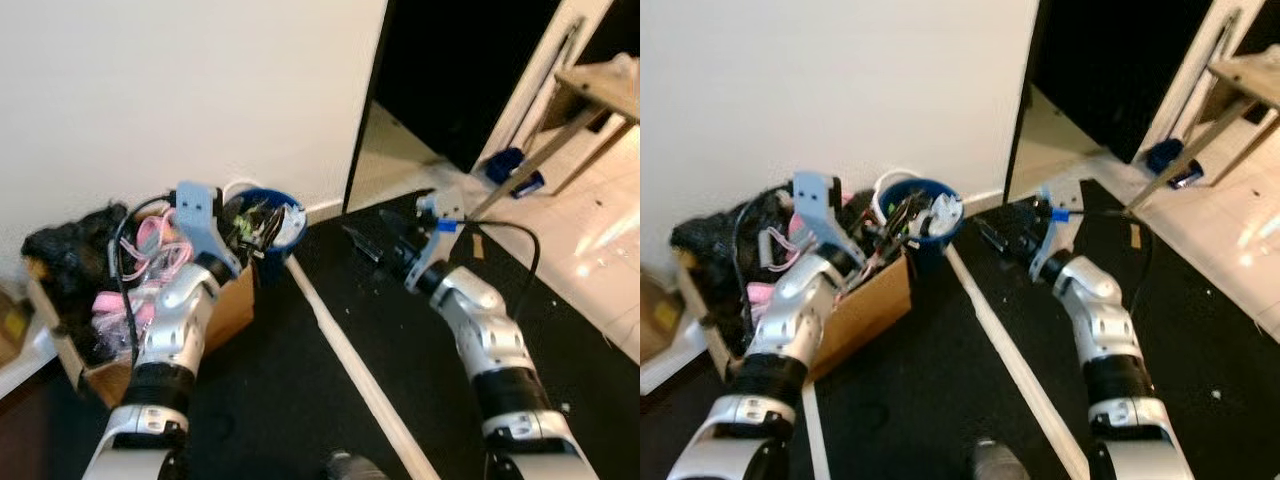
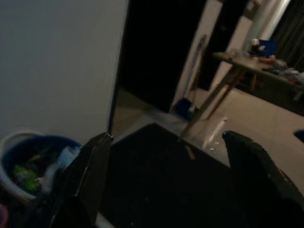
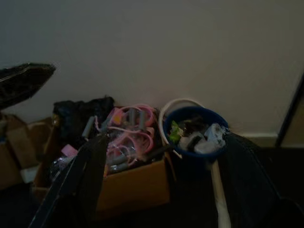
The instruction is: Picking trash to rubbish bin
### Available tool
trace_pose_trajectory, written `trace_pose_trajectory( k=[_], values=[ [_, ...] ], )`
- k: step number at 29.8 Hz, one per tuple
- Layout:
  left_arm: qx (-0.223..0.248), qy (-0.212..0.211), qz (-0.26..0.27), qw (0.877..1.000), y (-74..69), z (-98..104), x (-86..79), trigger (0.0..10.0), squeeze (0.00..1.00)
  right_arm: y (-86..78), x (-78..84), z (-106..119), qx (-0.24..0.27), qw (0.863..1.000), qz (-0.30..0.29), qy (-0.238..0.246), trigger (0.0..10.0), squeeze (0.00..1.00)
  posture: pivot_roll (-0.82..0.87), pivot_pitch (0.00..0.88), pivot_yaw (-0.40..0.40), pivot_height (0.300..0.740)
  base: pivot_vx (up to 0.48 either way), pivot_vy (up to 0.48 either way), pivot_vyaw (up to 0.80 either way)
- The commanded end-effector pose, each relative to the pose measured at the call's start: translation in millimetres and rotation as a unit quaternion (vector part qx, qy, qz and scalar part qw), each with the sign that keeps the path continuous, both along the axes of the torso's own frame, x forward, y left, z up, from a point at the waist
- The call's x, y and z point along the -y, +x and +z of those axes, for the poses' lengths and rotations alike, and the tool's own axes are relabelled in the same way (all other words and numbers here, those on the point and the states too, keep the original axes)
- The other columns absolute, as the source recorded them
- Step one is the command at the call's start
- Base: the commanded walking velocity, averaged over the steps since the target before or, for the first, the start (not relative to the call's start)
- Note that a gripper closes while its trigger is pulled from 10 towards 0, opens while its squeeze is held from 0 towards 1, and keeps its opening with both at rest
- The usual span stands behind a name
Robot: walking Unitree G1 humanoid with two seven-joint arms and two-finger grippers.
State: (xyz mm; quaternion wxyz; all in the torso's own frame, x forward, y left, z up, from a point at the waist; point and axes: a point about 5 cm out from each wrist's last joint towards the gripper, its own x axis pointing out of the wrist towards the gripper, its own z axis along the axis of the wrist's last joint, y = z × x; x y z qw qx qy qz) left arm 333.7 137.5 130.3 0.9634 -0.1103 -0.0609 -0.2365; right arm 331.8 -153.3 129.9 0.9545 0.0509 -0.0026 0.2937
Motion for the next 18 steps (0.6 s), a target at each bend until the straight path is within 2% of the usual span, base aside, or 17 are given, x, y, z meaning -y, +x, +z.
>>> trace_pose_trajectory(
  k=[1,18],
  values=[
    [-0.004,0.002,-0.006,1.0,0.2,-1.1,1.8,10.0,0.0,0.9,2.0,1.7,0.001,1.0,-0.002,-0.002,10.0,0.0,-0.05,0.0,-0.008,0.74,0.0,0.0,-0.8],
    [-0.001,0.002,-0.01,1.0,-0.3,-0.6,2.1,10.0,0.0,0.9,2.0,1.7,0.001,1.0,-0.002,-0.002,10.0,0.0,-0.05,0.0,-0.009,0.74,0.0,0.0,-0.8]
  ],
)
